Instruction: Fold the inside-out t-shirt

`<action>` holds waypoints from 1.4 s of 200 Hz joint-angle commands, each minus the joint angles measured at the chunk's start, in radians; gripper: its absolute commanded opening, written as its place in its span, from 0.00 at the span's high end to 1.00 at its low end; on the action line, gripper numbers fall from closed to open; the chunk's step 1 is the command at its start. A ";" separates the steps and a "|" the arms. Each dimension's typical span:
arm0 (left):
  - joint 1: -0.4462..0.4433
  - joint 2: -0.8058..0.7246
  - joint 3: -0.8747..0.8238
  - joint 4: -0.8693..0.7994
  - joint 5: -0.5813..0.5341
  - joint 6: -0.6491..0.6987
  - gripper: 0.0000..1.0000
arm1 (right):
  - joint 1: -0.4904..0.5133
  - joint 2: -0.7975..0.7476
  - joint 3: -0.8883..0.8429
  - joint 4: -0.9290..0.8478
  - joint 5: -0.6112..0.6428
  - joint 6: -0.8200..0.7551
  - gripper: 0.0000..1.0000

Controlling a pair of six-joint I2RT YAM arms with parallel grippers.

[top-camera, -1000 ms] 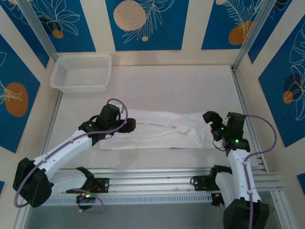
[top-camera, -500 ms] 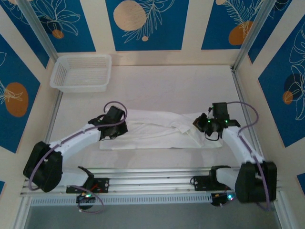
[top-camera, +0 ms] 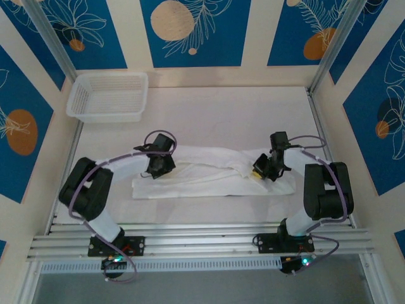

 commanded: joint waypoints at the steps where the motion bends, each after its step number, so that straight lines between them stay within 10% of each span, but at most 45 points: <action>1: 0.015 0.094 0.079 0.041 -0.021 -0.008 1.00 | -0.006 0.028 0.013 -0.049 0.033 0.017 0.99; 52: 0.016 0.387 0.380 0.088 -0.007 0.044 1.00 | 0.065 0.028 0.062 -0.151 -0.005 0.085 0.98; 113: 0.020 0.730 0.878 0.126 0.087 0.125 1.00 | 0.449 0.005 -0.056 0.042 -0.064 0.381 0.98; 166: -0.002 0.917 1.249 0.188 0.261 0.129 1.00 | 0.791 0.361 0.308 0.103 -0.138 0.282 1.00; 215: 0.050 0.719 1.253 0.120 0.231 0.220 0.85 | 0.769 0.210 0.371 0.048 -0.008 0.255 1.00; 280: 0.099 0.205 0.767 0.062 0.202 0.365 0.78 | 0.693 -0.021 0.258 0.002 0.039 0.205 0.99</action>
